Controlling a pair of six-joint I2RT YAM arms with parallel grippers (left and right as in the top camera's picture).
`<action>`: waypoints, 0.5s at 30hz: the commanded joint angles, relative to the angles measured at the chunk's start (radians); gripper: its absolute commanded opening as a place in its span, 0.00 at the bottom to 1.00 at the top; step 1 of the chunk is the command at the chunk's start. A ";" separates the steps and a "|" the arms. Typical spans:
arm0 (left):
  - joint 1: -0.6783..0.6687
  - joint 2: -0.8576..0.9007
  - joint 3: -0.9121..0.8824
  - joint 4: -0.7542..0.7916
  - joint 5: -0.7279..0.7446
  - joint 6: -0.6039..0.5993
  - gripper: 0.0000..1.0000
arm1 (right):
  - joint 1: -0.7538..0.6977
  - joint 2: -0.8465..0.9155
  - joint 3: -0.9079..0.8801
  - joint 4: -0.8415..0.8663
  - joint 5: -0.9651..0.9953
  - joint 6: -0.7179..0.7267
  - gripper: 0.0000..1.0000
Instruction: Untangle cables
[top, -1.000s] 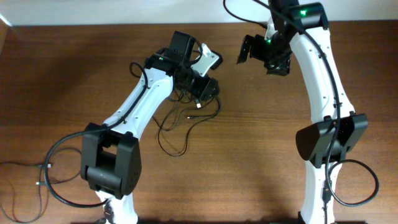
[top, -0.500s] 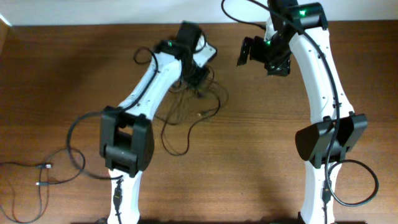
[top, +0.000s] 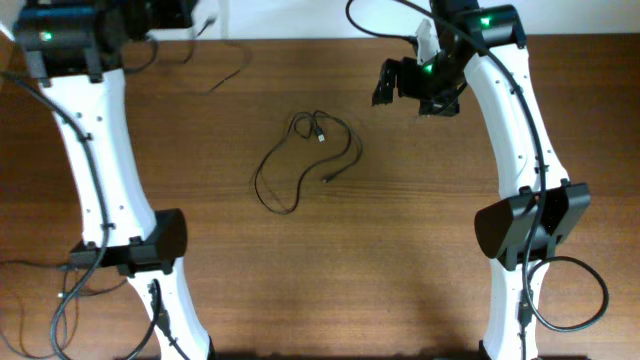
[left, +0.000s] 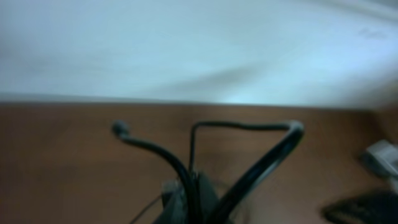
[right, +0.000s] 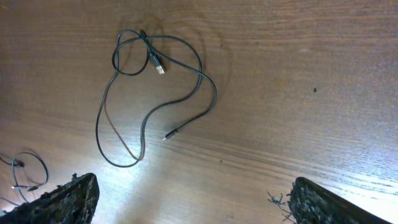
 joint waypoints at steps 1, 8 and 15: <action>0.144 -0.006 0.010 -0.154 -0.477 -0.252 0.00 | 0.006 -0.024 -0.007 -0.001 -0.002 -0.016 0.99; 0.519 -0.004 -0.472 -0.108 -0.502 -0.304 0.00 | 0.007 -0.024 -0.075 0.011 -0.002 -0.015 0.99; 0.642 -0.008 -0.866 0.183 -0.436 -0.240 0.99 | 0.006 -0.024 -0.075 0.010 -0.002 -0.016 0.99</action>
